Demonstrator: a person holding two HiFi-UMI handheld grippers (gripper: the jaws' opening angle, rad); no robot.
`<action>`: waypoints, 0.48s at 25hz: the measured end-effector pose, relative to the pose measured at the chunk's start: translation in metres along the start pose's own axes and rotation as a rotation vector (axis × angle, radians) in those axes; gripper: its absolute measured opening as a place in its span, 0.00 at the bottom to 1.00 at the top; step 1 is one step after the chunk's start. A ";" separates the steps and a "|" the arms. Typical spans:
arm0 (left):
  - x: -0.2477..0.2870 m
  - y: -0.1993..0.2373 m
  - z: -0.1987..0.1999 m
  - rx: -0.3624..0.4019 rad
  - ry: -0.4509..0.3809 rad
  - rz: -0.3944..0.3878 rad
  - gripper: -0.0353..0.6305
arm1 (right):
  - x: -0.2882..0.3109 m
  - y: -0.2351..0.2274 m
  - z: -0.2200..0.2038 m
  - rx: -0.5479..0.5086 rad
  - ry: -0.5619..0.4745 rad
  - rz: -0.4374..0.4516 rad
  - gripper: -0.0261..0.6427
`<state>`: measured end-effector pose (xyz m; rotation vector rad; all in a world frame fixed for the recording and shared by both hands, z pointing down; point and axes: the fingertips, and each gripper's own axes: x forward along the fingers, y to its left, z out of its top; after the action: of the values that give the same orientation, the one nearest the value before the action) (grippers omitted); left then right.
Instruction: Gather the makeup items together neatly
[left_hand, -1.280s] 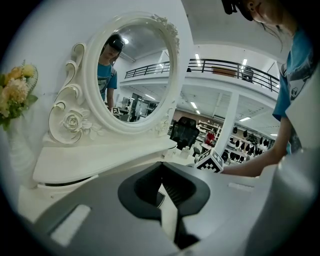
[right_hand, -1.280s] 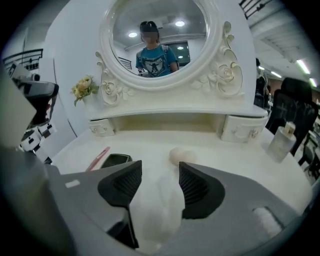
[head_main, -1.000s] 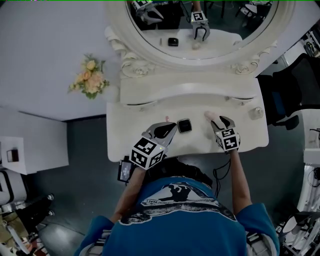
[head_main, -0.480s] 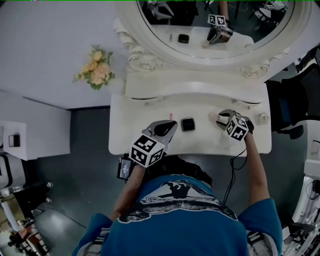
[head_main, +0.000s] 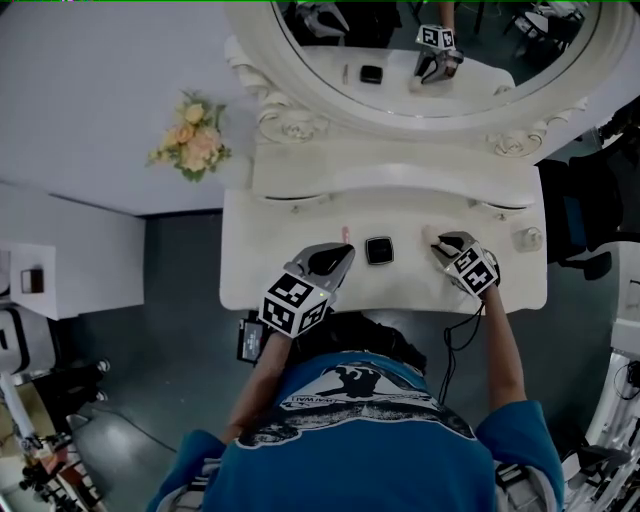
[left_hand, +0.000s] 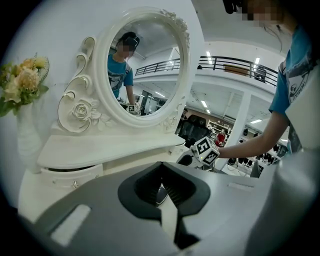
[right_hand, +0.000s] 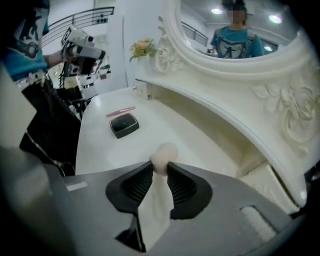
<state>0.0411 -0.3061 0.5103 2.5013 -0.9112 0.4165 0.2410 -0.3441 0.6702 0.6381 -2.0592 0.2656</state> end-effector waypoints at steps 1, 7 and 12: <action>0.001 0.001 0.000 0.001 0.000 -0.002 0.07 | -0.001 0.003 0.002 0.066 -0.029 -0.009 0.18; 0.005 0.003 0.005 0.015 0.003 -0.007 0.07 | -0.001 0.036 0.026 0.316 -0.150 -0.005 0.18; 0.006 0.004 0.008 0.028 0.004 -0.017 0.07 | 0.012 0.054 0.030 0.331 -0.135 -0.018 0.18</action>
<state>0.0440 -0.3159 0.5073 2.5307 -0.8877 0.4306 0.1851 -0.3151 0.6679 0.8948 -2.1566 0.5745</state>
